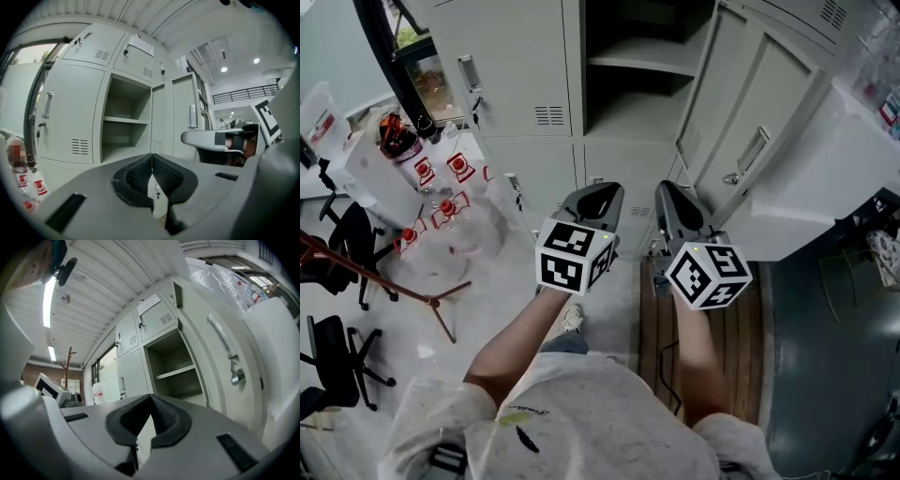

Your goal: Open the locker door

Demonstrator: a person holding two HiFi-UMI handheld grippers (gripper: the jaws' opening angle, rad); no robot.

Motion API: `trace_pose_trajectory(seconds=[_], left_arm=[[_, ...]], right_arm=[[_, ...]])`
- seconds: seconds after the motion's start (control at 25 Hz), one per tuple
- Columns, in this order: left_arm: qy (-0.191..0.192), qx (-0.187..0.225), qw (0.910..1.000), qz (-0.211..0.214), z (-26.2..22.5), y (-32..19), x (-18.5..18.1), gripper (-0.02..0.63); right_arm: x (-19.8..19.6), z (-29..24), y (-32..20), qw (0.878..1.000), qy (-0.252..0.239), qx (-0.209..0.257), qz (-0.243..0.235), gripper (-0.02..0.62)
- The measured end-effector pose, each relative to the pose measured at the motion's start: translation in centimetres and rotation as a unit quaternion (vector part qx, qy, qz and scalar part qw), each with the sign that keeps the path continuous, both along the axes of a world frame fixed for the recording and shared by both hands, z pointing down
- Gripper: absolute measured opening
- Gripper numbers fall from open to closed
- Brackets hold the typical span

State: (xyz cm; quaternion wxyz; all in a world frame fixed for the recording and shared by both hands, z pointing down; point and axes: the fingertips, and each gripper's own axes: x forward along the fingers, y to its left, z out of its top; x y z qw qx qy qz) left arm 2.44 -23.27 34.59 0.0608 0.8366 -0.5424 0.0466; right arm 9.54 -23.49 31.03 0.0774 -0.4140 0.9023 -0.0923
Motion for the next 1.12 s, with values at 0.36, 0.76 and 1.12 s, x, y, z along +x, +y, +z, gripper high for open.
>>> trace_pose_trajectory(seconds=[0.36, 0.76, 1.12], left_arm=[[-0.009, -0.005, 0.9996, -0.027, 1.0, 0.7, -2.6, 0.006], [-0.003, -0.005, 0.9995, -0.033, 1.1, 0.0, -3.0, 0.006], [-0.001, -0.004, 0.9993, -0.037, 0.9, 0.0, -3.9, 0.006]], right_arm=[[-2.2, 2.1, 0.2, 0.998, 0.061, 0.01, 0.002, 0.003], [-1.8, 2.1, 0.1, 0.997, 0.074, 0.013, 0.014, 0.003], [-2.0, 2.3, 0.1, 0.997, 0.075, 0.011, 0.017, 0.003]])
